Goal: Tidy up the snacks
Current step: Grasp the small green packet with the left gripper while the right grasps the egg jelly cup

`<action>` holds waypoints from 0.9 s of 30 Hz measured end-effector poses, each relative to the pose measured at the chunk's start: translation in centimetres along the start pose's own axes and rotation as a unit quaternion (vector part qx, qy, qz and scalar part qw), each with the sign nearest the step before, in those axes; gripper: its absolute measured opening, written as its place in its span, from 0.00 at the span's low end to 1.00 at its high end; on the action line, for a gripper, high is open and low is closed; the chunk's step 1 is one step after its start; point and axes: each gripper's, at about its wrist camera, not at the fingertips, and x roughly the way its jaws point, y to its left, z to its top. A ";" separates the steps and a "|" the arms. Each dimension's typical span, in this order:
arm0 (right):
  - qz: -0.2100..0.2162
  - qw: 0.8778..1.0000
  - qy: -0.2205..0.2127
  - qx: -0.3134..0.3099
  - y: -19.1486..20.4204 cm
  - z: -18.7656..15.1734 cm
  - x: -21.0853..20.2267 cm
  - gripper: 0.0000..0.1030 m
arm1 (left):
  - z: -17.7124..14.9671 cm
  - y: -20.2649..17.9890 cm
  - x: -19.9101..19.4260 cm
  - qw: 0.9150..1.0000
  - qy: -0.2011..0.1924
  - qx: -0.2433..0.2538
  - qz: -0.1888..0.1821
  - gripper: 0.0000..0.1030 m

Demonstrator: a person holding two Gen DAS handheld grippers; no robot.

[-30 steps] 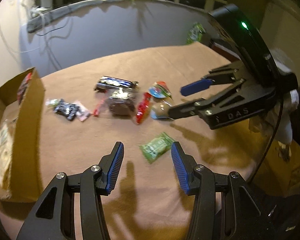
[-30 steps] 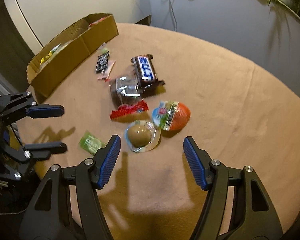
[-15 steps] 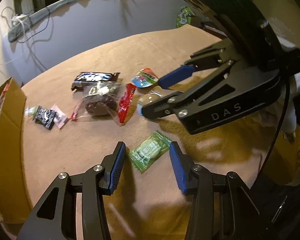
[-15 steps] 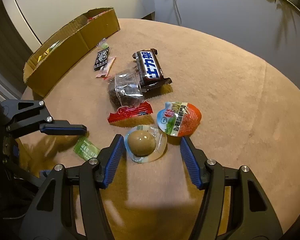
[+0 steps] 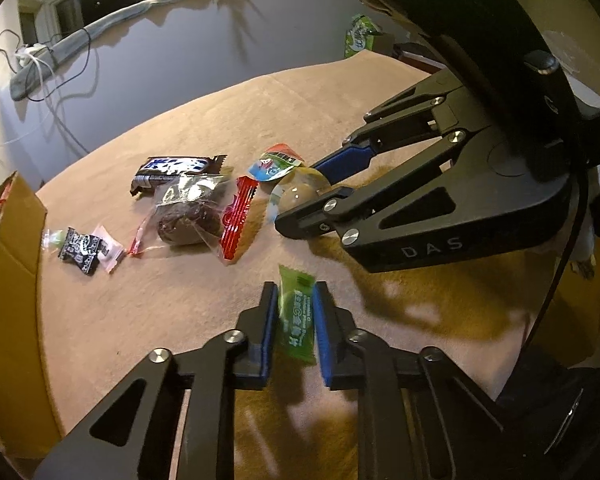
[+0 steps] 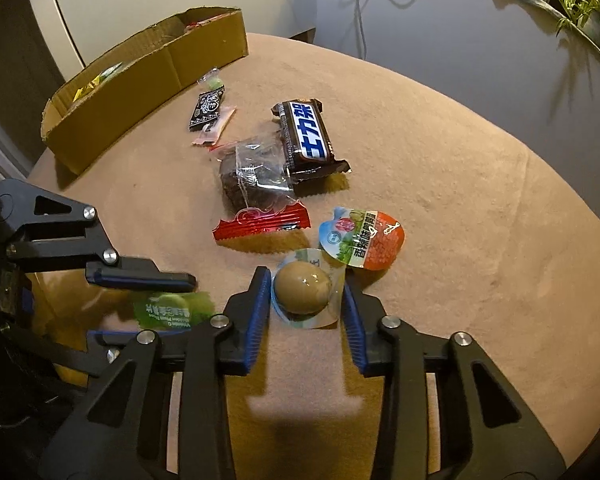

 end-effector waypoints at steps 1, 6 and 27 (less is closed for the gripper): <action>0.001 1.000 -0.001 0.000 0.0 0.0 0.0 0.32 | -0.1 0.0 -0.1 1.000 -0.001 -0.002 0.000 0.12; 0.007 1.000 -0.004 0.007 -0.1 -0.2 -0.3 0.30 | 0.0 0.8 -0.1 1.000 -0.004 -0.017 -0.002 0.07; 0.017 0.999 -0.026 0.037 -0.8 -1.1 -2.7 0.30 | -1.1 2.7 -0.6 0.998 -0.009 -0.064 -0.018 0.07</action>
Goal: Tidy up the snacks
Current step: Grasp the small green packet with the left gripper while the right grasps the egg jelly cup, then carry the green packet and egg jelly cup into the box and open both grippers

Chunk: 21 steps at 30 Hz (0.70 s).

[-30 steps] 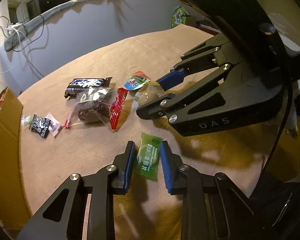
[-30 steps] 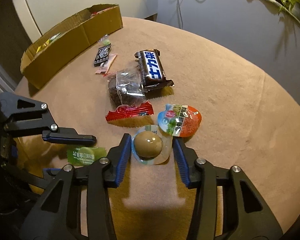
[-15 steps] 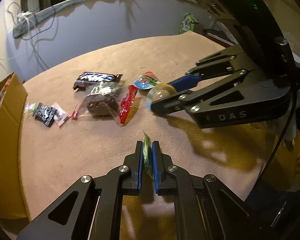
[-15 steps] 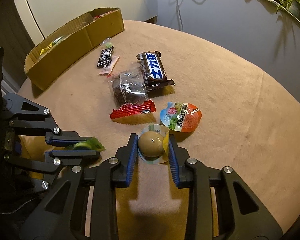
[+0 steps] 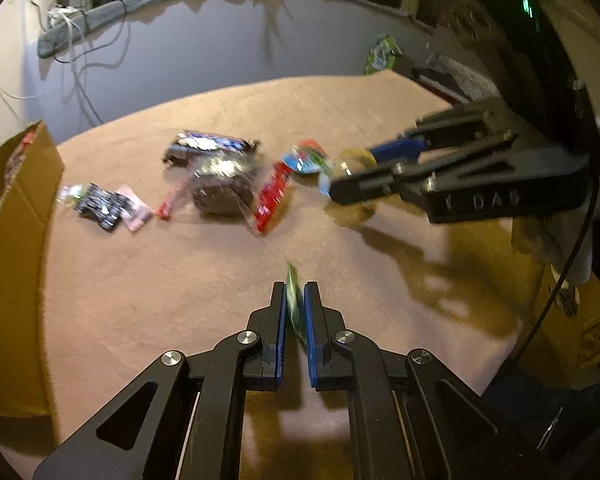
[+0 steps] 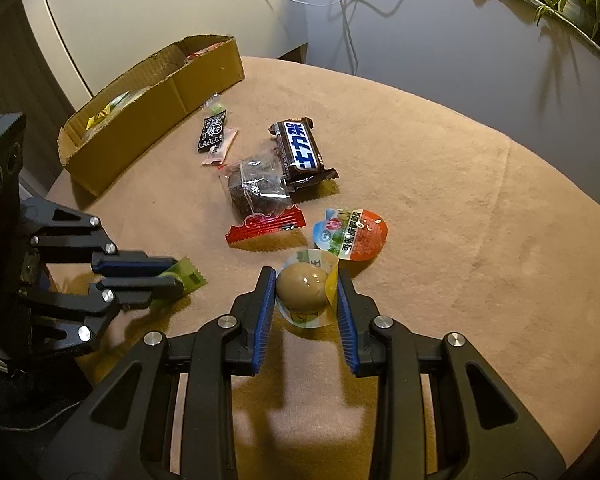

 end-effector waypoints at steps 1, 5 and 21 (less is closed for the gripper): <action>0.000 1.000 0.000 0.001 0.0 0.0 -0.1 0.30 | 0.0 -0.1 0.1 1.000 -0.002 0.004 0.004 0.07; 0.000 1.000 -0.001 0.002 0.0 0.0 -0.1 0.30 | 0.1 -0.3 0.1 1.000 -0.009 0.010 0.020 0.04; -0.004 1.000 -0.025 0.010 -0.1 0.8 -1.5 0.30 | 0.3 2.0 -2.3 0.998 -0.043 -0.043 0.028 0.04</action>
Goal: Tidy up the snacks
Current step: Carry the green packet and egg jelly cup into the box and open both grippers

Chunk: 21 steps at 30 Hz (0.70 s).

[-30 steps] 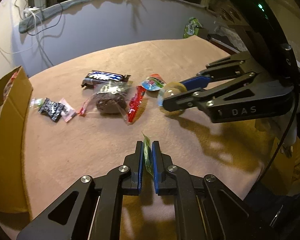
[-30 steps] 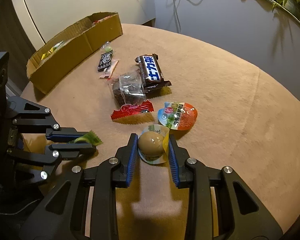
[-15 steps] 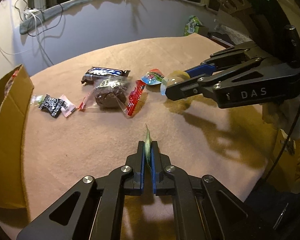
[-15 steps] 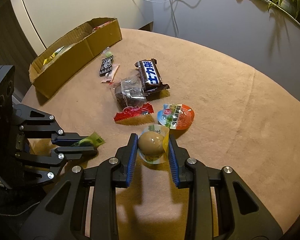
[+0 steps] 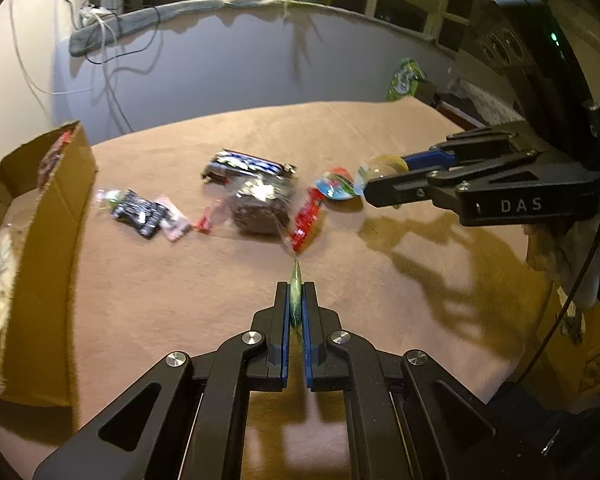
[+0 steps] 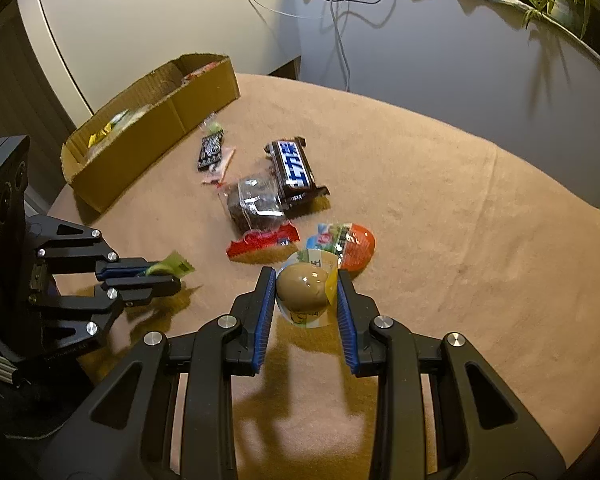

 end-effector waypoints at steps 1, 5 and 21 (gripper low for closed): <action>0.001 1.000 -0.003 -0.002 0.2 0.3 -0.1 0.30 | 0.1 0.3 -0.3 1.000 -0.005 -0.004 0.003 0.04; 0.005 1.000 -0.013 -0.009 1.0 1.7 -0.4 0.30 | 0.7 1.7 -1.6 1.000 -0.023 -0.016 0.011 0.04; 0.037 0.996 -0.041 -0.071 8.1 10.1 2.0 0.30 | 1.8 10.1 -6.1 0.991 -0.080 -0.080 0.067 0.04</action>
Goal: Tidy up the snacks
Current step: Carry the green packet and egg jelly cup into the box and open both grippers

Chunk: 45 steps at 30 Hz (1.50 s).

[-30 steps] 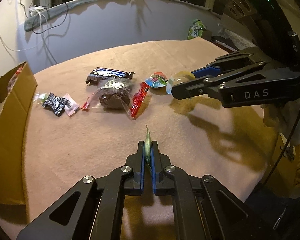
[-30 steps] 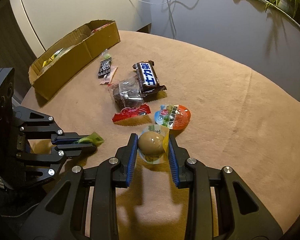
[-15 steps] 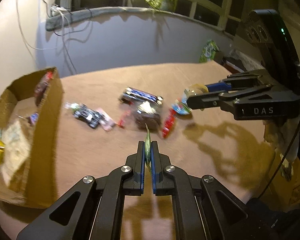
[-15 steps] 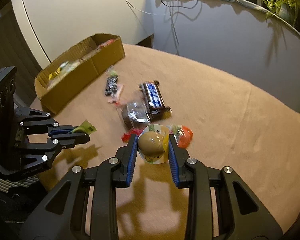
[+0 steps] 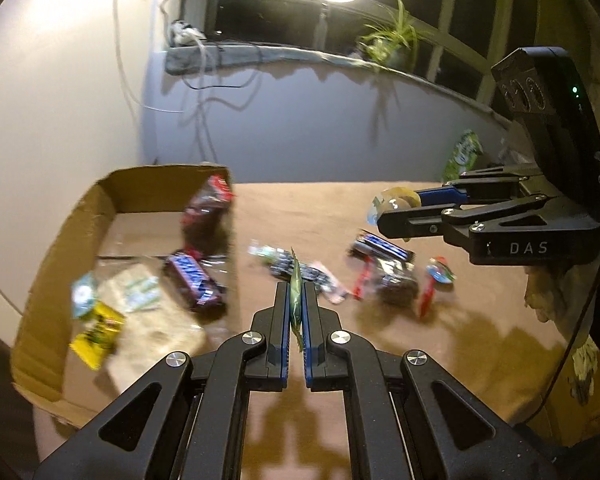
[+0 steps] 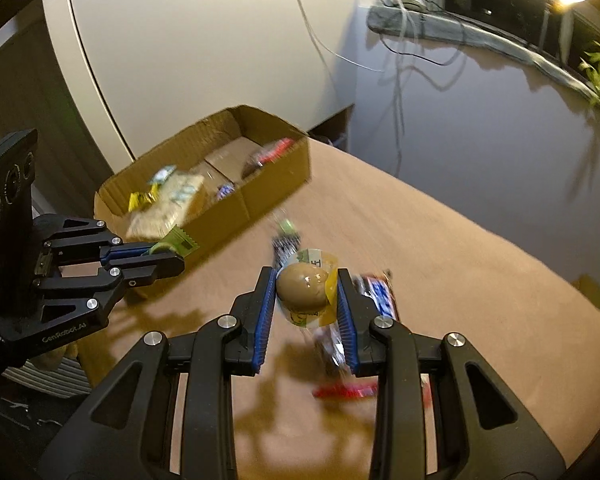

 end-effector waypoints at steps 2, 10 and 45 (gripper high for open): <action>0.006 1.000 0.001 -0.006 0.6 1.1 0.8 0.30 | 0.2 1.1 -0.2 1.000 -0.005 -0.008 0.006 0.04; 0.031 0.999 0.006 -0.029 3.0 4.8 4.1 0.30 | 0.7 4.9 -0.7 0.999 -0.015 -0.032 0.032 0.04; 0.065 0.996 0.030 -0.050 7.6 9.9 11.9 0.49 | 0.8 9.8 0.0 0.996 -0.002 -0.059 0.072 0.20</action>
